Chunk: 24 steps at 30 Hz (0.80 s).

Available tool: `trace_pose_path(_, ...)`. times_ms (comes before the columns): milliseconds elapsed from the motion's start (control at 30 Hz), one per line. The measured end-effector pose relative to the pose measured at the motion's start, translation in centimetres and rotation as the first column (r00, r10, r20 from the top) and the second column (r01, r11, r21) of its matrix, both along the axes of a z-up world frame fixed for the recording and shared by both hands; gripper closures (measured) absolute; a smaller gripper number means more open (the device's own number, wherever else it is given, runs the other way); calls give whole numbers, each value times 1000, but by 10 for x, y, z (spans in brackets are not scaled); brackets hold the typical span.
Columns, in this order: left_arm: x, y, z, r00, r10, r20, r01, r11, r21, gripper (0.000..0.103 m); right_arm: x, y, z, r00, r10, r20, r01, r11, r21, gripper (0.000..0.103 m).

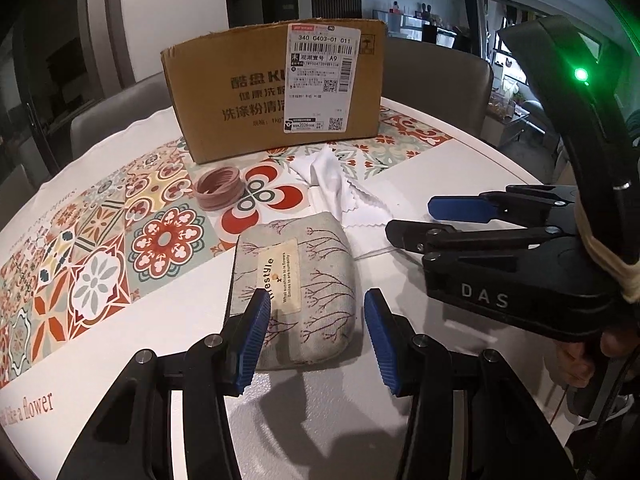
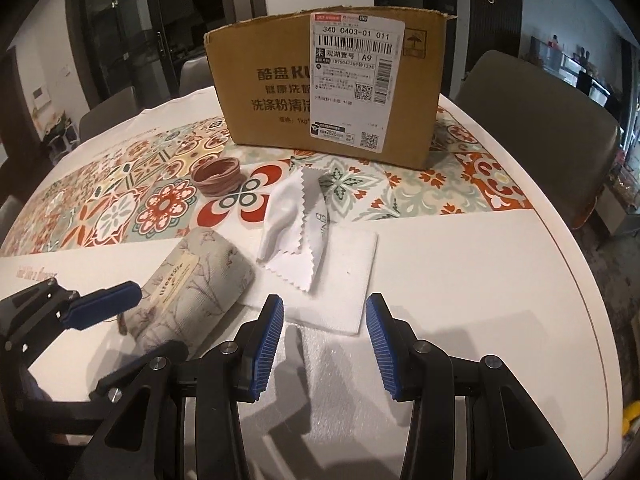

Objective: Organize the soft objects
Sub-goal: 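Grasp the beige floral pouch with the left gripper while the right grasps the white cloth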

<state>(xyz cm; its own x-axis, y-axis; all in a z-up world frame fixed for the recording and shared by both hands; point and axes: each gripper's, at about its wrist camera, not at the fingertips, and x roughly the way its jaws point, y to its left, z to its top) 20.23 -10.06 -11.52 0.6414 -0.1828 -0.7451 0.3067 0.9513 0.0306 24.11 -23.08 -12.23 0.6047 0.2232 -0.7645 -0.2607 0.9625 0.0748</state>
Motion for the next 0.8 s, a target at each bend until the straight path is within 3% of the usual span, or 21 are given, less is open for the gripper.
trace_pose_path(267, 7, 3, -10, 1000, 11, -28, -11, 1000, -7, 56, 7, 8, -11, 1000, 20, -5, -20, 998, -51, 58)
trace_pose_path(433, 8, 5, -12, 1000, 11, -29, -12, 1000, -11, 62, 8, 10, -11, 1000, 14, 4, -14, 998, -58, 59)
trace_pose_path(500, 9, 6, -12, 1000, 11, -30, -11, 1000, -16, 65, 8, 9, -11, 1000, 13, -1, -13, 999, -46, 62)
trace_pose_path(567, 10, 5, -12, 1000, 7, -30, -7, 1000, -18, 67, 8, 9, -11, 1000, 17, -2, -17, 999, -36, 74)
trace_pose_path(667, 10, 7, -12, 999, 6, -33, -7, 999, -31, 73, 7, 15, -10, 999, 36, -4, -36, 999, -35, 85)
trace_pose_path(800, 9, 9, -10, 1000, 8, -22, -9, 999, -35, 84, 6, 16, -10, 1000, 28, -12, -28, 999, -20, 93)
